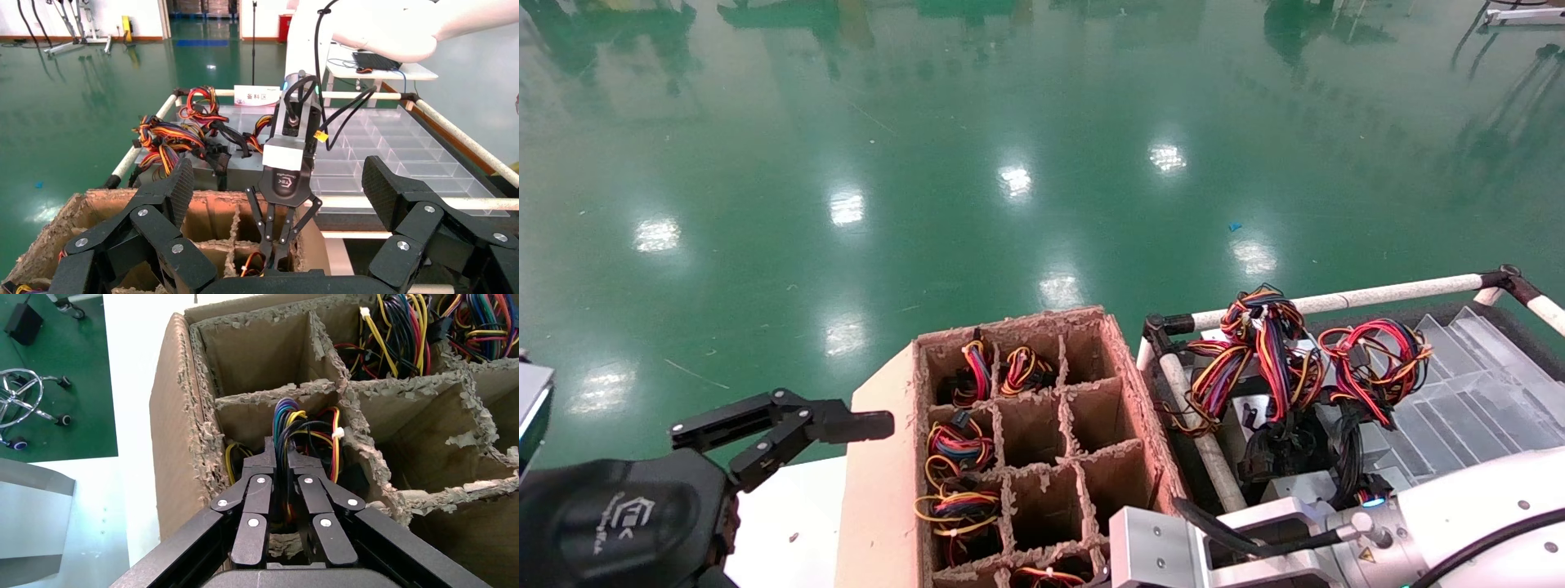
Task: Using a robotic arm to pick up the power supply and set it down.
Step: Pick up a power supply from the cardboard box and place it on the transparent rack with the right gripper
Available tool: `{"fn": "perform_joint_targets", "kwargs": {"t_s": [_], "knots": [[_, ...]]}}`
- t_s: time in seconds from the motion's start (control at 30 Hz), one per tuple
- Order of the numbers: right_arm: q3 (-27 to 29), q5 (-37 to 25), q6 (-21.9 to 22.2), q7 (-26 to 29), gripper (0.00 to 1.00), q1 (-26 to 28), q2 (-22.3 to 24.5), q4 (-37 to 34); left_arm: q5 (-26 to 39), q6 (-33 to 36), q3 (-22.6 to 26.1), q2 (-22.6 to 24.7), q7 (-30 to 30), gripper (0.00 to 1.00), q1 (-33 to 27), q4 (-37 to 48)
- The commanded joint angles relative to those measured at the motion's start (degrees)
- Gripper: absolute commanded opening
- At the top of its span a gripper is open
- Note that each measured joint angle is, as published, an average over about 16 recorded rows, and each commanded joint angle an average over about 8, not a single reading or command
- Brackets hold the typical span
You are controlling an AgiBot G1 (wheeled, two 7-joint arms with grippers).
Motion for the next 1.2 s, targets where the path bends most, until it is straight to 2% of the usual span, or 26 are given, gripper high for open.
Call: {"fn": "perform_joint_targets", "kwargs": {"t_s": [0.03, 0.27, 0.67, 0.93, 1.2], "knots": [[0.1, 0.2, -0.2, -0.1, 0.00, 0.1, 0.1, 0.0, 0.0, 0.0, 0.0, 0.0, 0.0, 1.00, 0.0, 0.0], [1.9, 2.9, -0.2, -0.8, 0.00, 0.1, 1.7, 1.0, 0.0, 0.0, 0.0, 0.0, 0.0, 1.00, 0.0, 0.0], [7.8, 11.9, -1.0, -3.4, 0.00, 1.3, 6.9, 3.2, 0.0, 0.0, 0.0, 0.0, 0.0, 1.00, 0.0, 0.0], [14.7, 20.5, -1.4, -8.6, 0.00, 3.6, 11.7, 3.7, 0.0, 0.0, 0.0, 0.0, 0.0, 1.00, 0.0, 0.0], [23.1, 28.0, -1.5, -14.1, 0.00, 8.6, 18.3, 3.4, 0.0, 0.0, 0.0, 0.0, 0.0, 1.00, 0.0, 0.0]]}}
